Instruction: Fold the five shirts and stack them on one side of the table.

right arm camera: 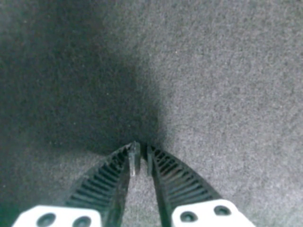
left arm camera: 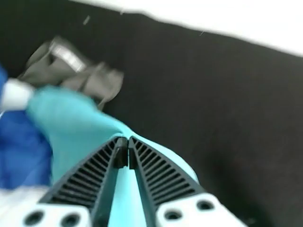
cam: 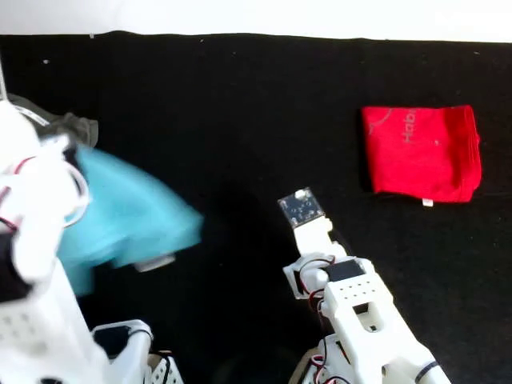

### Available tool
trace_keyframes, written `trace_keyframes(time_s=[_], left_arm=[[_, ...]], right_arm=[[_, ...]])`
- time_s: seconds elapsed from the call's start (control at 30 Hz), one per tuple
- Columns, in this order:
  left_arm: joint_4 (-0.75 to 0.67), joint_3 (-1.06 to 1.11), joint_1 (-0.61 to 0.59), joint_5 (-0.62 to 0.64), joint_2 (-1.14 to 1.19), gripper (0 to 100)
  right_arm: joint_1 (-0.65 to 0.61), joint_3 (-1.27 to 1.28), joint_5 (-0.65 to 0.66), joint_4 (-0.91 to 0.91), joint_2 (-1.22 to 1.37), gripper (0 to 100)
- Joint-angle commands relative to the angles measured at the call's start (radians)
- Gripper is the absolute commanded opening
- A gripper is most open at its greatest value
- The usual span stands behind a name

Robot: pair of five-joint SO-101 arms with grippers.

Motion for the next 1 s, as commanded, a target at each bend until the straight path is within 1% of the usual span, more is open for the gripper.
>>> trace_keyframes(time_s=[0.0, 0.1, 0.17, 0.27, 0.37, 0.5, 0.63, 0.8, 0.87, 0.97], left_arm=[[-0.115, -0.039, 0.048, 0.104, -0.027, 1], [-0.121, -0.062, 0.05, 0.181, -0.019, 1], [-0.121, -0.002, 0.05, 0.19, -0.008, 1], [-0.121, 0.186, 0.041, 0.189, 0.03, 1], [-0.143, 0.409, -0.005, 0.187, 0.084, 1], [-0.259, 0.63, -0.113, 0.18, 0.148, 1], [-0.345, 0.753, -0.275, 0.012, 0.17, 1], [-0.367, 0.792, -0.499, -0.17, 0.168, 1], [-0.367, 0.788, -0.553, -0.25, 0.173, 1], [-0.358, 0.788, -0.582, -0.359, 0.168, 1]], right_arm=[[-0.013, 0.004, -0.008, -0.039, -0.004, 4.8], [-0.013, 0.004, -0.008, -0.041, -0.002, 4.8], [-0.013, 0.004, -0.008, -0.041, -0.001, 4.8], [-0.013, 0.004, -0.008, -0.041, -0.001, 4.8], [-0.013, 0.004, -0.008, -0.041, -0.001, 4.8], [-0.013, 0.004, -0.008, -0.041, -0.001, 4.8], [-0.013, 0.004, -0.008, -0.041, -0.001, 4.8], [-0.013, 0.004, -0.008, -0.041, -0.001, 4.8], [-0.013, 0.004, -0.008, -0.041, -0.001, 4.8], [-0.013, 0.004, -0.008, -0.041, -0.001, 4.8]])
